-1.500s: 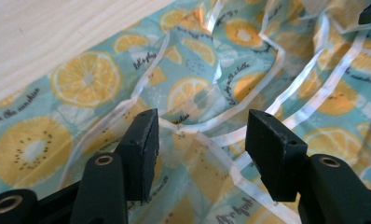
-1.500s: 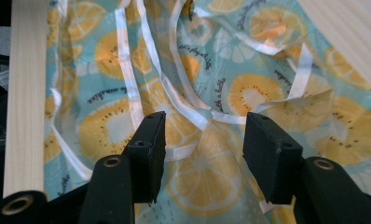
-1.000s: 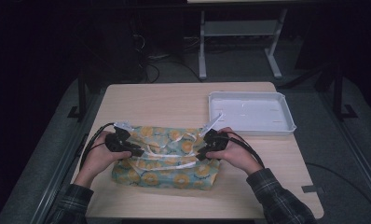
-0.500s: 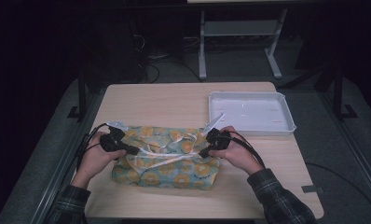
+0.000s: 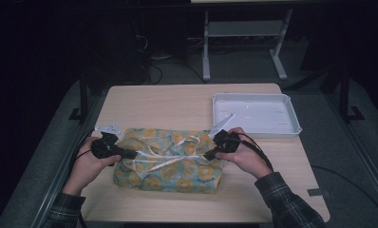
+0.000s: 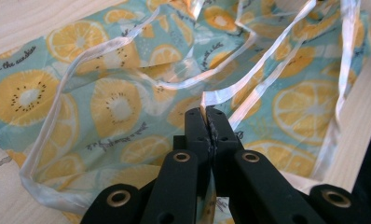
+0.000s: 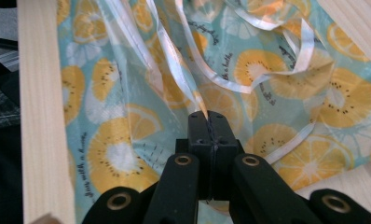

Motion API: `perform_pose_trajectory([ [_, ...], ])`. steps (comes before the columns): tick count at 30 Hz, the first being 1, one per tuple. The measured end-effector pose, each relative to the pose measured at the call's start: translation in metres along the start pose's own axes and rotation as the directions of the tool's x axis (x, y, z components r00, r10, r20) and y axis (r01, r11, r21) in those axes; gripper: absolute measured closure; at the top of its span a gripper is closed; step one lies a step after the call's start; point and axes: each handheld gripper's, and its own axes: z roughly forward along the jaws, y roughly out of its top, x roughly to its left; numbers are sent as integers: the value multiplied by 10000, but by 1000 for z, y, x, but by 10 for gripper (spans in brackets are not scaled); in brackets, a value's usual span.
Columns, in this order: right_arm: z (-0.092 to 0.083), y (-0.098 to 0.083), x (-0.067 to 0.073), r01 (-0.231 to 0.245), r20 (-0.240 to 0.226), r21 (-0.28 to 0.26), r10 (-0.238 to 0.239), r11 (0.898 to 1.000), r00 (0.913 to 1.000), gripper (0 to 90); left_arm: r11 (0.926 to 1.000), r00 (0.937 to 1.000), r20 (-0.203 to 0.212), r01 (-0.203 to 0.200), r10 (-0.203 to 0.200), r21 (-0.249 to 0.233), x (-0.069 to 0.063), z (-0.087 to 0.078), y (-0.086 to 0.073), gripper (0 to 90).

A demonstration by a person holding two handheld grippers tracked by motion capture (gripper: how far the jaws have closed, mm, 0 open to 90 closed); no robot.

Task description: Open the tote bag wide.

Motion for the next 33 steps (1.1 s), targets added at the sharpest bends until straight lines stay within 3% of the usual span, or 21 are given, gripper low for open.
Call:
perform_pose_trajectory([
  [11, -15, 2, 7, 73, -106, -576, -79, 9983, 9999, 895, 9970, 9994, 319, -122, 147, -767, -4, -12, -1, 884],
  [20, -22, 0, 17, 235, -167, -717, -247, 9972, 9996, 894, 9938, 9974, 645, -261, 332, -1078, -14, -20, -6, 885],
  [27, -28, -5, 30, 462, -350, -825, -492, 9955, 9982, 893, 9937, 9941, 930, -459, 555, -1018, -22, -21, -22, 869],
  [33, -26, -11, 41, 656, -609, -702, -699, 9954, 9957, 893, 9971, 9913, 1208, -443, 515, -617, -25, -18, -36, 880],
])
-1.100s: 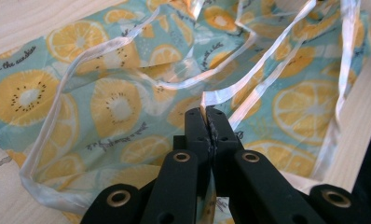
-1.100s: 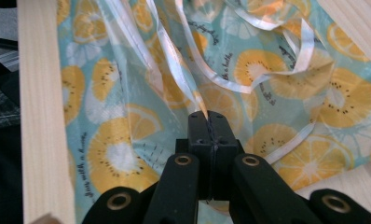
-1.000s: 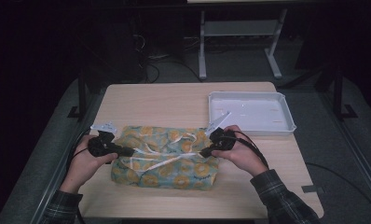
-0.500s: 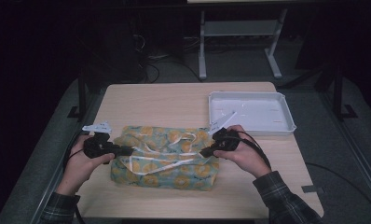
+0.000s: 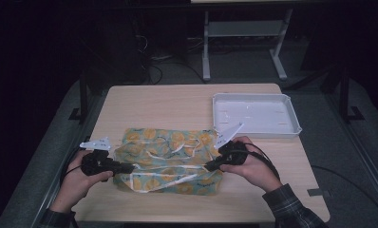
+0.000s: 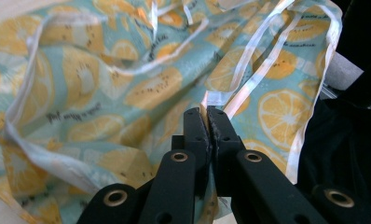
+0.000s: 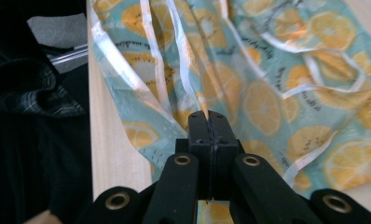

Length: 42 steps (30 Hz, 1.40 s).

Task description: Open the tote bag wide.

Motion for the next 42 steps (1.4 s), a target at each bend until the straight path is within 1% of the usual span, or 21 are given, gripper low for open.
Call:
perform_pose_trajectory([
  [3, 2, -2, 5, 64, -85, 132, -63, 9999, 9999, 893, 10000, 10000, 82, -14, 14, 85, -2, 1, -3, 880],
  [4, 3, -3, 9, 99, -208, 178, -96, 9998, 9997, 893, 9998, 9998, 153, -113, 111, 165, -4, 1, -6, 879],
  [5, 3, -3, 9, 99, -208, 178, -96, 9998, 9997, 893, 9998, 9998, 153, -113, 111, 165, -4, 1, -6, 879],
  [10, 5, -7, 19, 244, -381, 311, -232, 9992, 9990, 892, 9994, 9995, 301, -32, 22, 336, -8, 4, -14, 879],
  [12, 6, -8, 20, 179, -431, 326, -165, 9993, 9989, 892, 9993, 9995, 326, -65, 52, 372, -9, 5, -15, 879],
  [16, 10, -13, 27, 263, -615, 489, -232, 9985, 9978, 890, 9975, 9990, 447, -66, 35, 711, -13, 9, -21, 878],
  [17, 10, -13, 27, 263, -615, 489, -232, 9985, 9978, 890, 9975, 9990, 447, -66, 35, 711, -13, 9, -21, 878],
  [18, 12, -15, 31, 267, -665, 570, -229, 9980, 9975, 890, 9964, 9989, 458, -96, 58, 838, -14, 10, -23, 879],
  [20, 13, -15, 32, 306, -686, 640, -262, 9975, 9973, 890, 9967, 9988, 489, -27, -13, 815, -15, 12, -25, 878],
  [21, 14, -16, 33, 322, -688, 669, -275, 9972, 9972, 890, 9957, 9986, 520, -87, 39, 921, -16, 12, -26, 878],
  [25, 19, -18, 38, 374, -763, 863, -308, 9956, 9966, 890, 9931, 9984, 568, -37, -29, 1173, -17, 17, -31, 878],
  [26, 22, -20, 39, 357, -837, 982, -274, 9945, 9961, 889, 9903, 9985, 553, -51, -26, 1390, -18, 20, -33, 878],
  [27, 22, -20, 39, 357, -837, 982, -274, 9945, 9961, 889, 9903, 9985, 553, -51, -26, 1390, -18, 20, -33, 878],
  [28, 27, -22, 41, 376, -941, 1126, -270, 9929, 9952, 887, 9888, 9985, 547, -89, 7, 1491, -18, 21, -34, 878],
  [29, 27, -22, 41, 376, -941, 1126, -270, 9929, 9952, 887, 9874, 9985, 550, -66, -21, 1580, -18, 23, -35, 878],
  [30, 31, -25, 43, 368, -975, 1337, -238, 9903, 9949, 887, 9851, 9985, 547, -66, -29, 1720, -18, 26, -37, 878],
  [32, 34, -26, 43, 434, -971, 1407, -299, 9891, 9948, 887, 9846, 9985, 536, -5, -90, 1748, -19, 28, -38, 878],
  [35, 43, -31, 44, 471, -1000, 1802, -293, 9825, 9946, 887, 9800, 9986, 527, -82, -23, 1986, -19, 33, -39, 878],
  [36, 47, -33, 45, 511, -1021, 1962, -315, 9792, 9943, 886, 9770, 9989, 472, -97, -4, 2128, -19, 36, -39, 878],
  [39, 50, -34, 46, 518, -964, 2145, -316, 9754, 9948, 886, 9755, 9993, 383, -97, 14, 2196, -18, 38, -40, 878],
  [42, 55, -35, 46, 566, -723, 2427, -402, 9685, 9966, 887, 9725, 9998, 191, -31, -14, 2327, -16, 43, -41, 879],
])
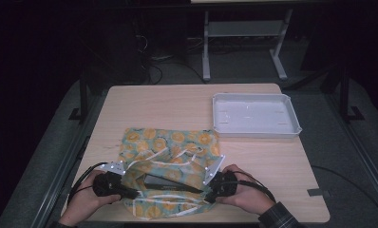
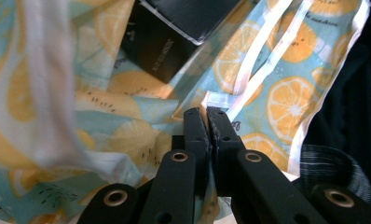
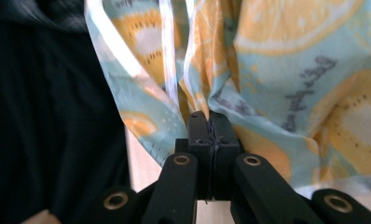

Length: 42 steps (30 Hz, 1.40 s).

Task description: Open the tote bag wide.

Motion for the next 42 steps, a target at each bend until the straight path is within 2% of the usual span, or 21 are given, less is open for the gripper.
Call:
perform_pose_trajectory([
  [2, 6, 1, -1, 107, 337, 303, -117, 9995, 9994, 888, 9997, 9994, -329, -74, 81, 236, 3, 5, 1, 880],
  [3, 6, 1, -1, 107, 337, 303, -117, 9995, 9994, 888, 9997, 9994, -329, -74, 81, 236, 3, 5, 1, 880],
  [4, 10, 3, -1, 163, 522, 442, -186, 9989, 9985, 887, 9993, 9979, -646, -62, 87, 376, 6, 7, 3, 880],
  [5, 10, 3, -1, 163, 522, 442, -186, 9989, 9985, 887, 9993, 9979, -646, -62, 87, 376, 6, 7, 3, 880],
  [6, 14, 5, -3, 215, 714, 597, -258, 9980, 9971, 888, 9991, 9963, -855, -24, 60, 422, 9, 8, 4, 880],
  [7, 14, 5, -3, 215, 714, 597, -258, 9980, 9971, 888, 9991, 9963, -855, -24, 60, 422, 9, 8, 4, 880],
  [8, 15, 6, -4, 252, 783, 567, -296, 9981, 9965, 888, 9990, 9931, -1169, -59, 111, 442, 11, 10, 5, 879],
  [11, 16, 6, -5, 252, 962, 498, -300, 9984, 9949, 888, 9992, 9914, -1310, -31, 83, 398, 14, 10, 6, 876],
  [13, 15, 8, -9, 293, 1343, 428, -348, 9987, 9903, 887, 9994, 9880, -1547, 48, 3, 330, 19, 11, 8, 876],
  [14, 15, 8, -13, 222, 1401, 343, -268, 9992, 9898, 887, 9993, 9877, -1561, -2, 61, 379, 21, 11, 8, 876],
  [17, 15, 8, -16, 150, 1398, 282, -188, 9995, 9900, 879, 9995, 9881, -1530, 214, -180, 210, 22, 12, 9, 876],
  [21, 11, 5, -15, 64, 1038, 19, -66, 10000, 9946, 803, 9996, 9870, -1610, 70, -27, 260, 21, 12, 8, 872],
  [23, 2, 3, -12, -128, 675, -422, 156, 9990, 9976, 772, 9997, 9870, -1605, 87, -46, 248, 21, 12, 8, 871],
  [24, -8, 1, -10, -244, 403, -865, 280, 9959, 9988, 753, 9998, 9879, -1546, 135, -110, 145, 20, 13, 8, 869],
  [26, -16, 0, -8, -265, 319, -1122, 303, 9933, 9990, 738, 9998, 9885, -1510, 5, 28, 221, 21, 12, 8, 868],
  [31, -35, -1, -8, -342, 485, -1422, 415, 9892, 9980, 719, 9997, 9875, -1576, 25, 12, 234, 19, 13, 8, 871],
  [32, -42, -4, -11, -411, 678, -1620, 527, 9859, 9963, 717, 9997, 9878, -1559, 27, 12, 247, 19, 13, 8, 871],
  [35, -47, -3, -13, -464, 821, -1807, 621, 9824, 9947, 710, 9997, 9878, -1555, 33, 7, 255, 19, 13, 8, 871],
  [38, -53, 5, -19, -409, 1153, -2184, 674, 9750, 9910, 667, 9998, 9873, -1588, 35, -3, 200, 19, 13, 8, 870],
  [41, -53, 12, -22, -497, 1200, -2329, 794, 9712, 9896, 630, 9998, 9873, -1587, -8, 38, 190, 18, 13, 8, 870],
  [42, -52, 19, -25, -438, 1266, -2463, 769, 9682, 9890, 614, 9997, 9871, -1598, -19, 56, 231, 18, 13, 8, 869],
])
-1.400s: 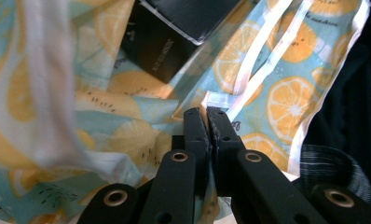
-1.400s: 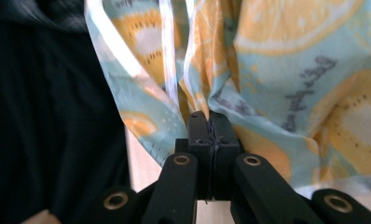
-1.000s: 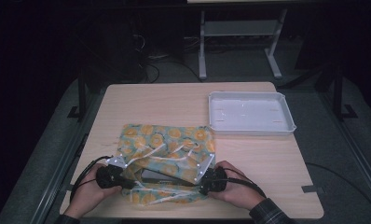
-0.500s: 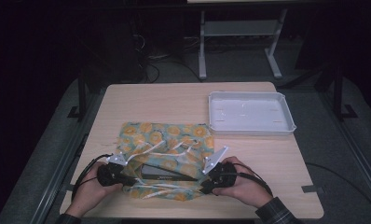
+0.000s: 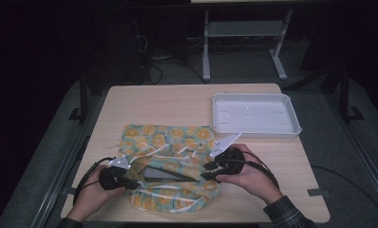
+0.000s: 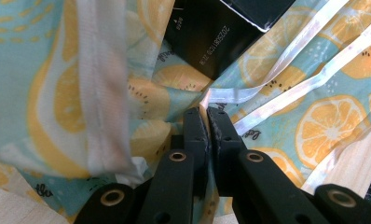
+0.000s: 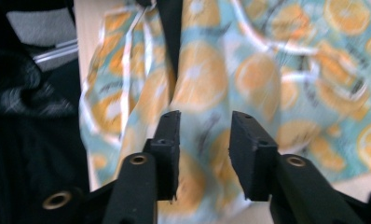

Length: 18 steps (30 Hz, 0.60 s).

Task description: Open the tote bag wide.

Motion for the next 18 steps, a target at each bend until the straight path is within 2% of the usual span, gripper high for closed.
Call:
perform_pose_trajectory([
  [7, 9, 18, -1, 114, -76, -244, -116, 9996, 9999, 566, 10000, 10000, 6, -17, 17, -12, 0, 0, 0, 868],
  [13, 27, 33, 2, 475, -246, -137, -479, 9988, 9986, 537, 10000, 10000, -4, -34, 34, -19, 0, 0, 0, 867],
  [14, 33, 36, 2, 684, -300, -84, -687, 9976, 9972, 525, 10000, 10000, 2, -26, 26, -25, 0, 0, 0, 867],
  [18, 43, 40, 5, 794, -340, 63, -792, 9968, 9963, 501, 10000, 10000, -5, -43, 43, -29, 0, 0, 0, 867],
])
